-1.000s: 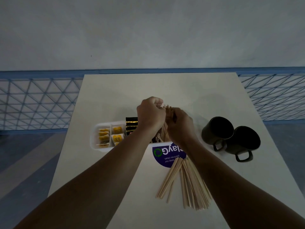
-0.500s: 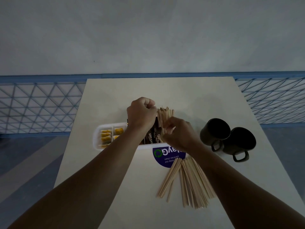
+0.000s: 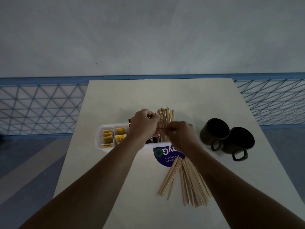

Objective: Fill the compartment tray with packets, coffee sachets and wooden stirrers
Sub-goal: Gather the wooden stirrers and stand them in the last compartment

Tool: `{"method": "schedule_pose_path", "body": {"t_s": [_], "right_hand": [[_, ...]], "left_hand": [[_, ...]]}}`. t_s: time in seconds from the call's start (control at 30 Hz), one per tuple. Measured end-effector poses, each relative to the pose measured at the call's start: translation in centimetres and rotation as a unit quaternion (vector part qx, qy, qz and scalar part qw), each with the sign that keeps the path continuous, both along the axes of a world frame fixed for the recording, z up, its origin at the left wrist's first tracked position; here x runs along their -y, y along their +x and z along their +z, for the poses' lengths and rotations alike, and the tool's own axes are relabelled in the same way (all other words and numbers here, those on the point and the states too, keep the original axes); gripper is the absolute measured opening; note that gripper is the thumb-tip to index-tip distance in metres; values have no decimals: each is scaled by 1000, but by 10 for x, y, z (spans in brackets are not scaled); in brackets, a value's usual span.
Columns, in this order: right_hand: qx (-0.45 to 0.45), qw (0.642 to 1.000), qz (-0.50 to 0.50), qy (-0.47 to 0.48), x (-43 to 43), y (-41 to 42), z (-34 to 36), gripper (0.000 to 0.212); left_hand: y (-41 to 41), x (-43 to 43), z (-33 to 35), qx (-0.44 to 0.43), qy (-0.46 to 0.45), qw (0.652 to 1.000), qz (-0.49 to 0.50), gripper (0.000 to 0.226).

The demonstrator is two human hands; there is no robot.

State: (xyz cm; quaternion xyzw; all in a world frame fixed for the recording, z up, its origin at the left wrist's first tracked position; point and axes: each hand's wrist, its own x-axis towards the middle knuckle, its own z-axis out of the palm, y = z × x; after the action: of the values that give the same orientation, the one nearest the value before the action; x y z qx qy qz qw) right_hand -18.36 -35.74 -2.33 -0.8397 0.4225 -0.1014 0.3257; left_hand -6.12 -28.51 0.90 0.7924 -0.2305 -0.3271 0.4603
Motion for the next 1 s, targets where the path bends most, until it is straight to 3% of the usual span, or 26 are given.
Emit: {"method": "schedule_pose_path", "body": {"t_s": [0.33, 0.8, 1.0], "right_hand": [[16, 999, -44, 25, 12, 10, -9, 28], [25, 997, -65, 13, 14, -35, -7, 21], [-35, 996, -74, 21, -1, -76, -23, 24]], "left_hand": [[-7, 9, -8, 22, -24, 999, -27, 17], [-24, 0, -4, 42, -18, 996, -72, 12], [-49, -15, -15, 44, 16, 990, -131, 9]]}}
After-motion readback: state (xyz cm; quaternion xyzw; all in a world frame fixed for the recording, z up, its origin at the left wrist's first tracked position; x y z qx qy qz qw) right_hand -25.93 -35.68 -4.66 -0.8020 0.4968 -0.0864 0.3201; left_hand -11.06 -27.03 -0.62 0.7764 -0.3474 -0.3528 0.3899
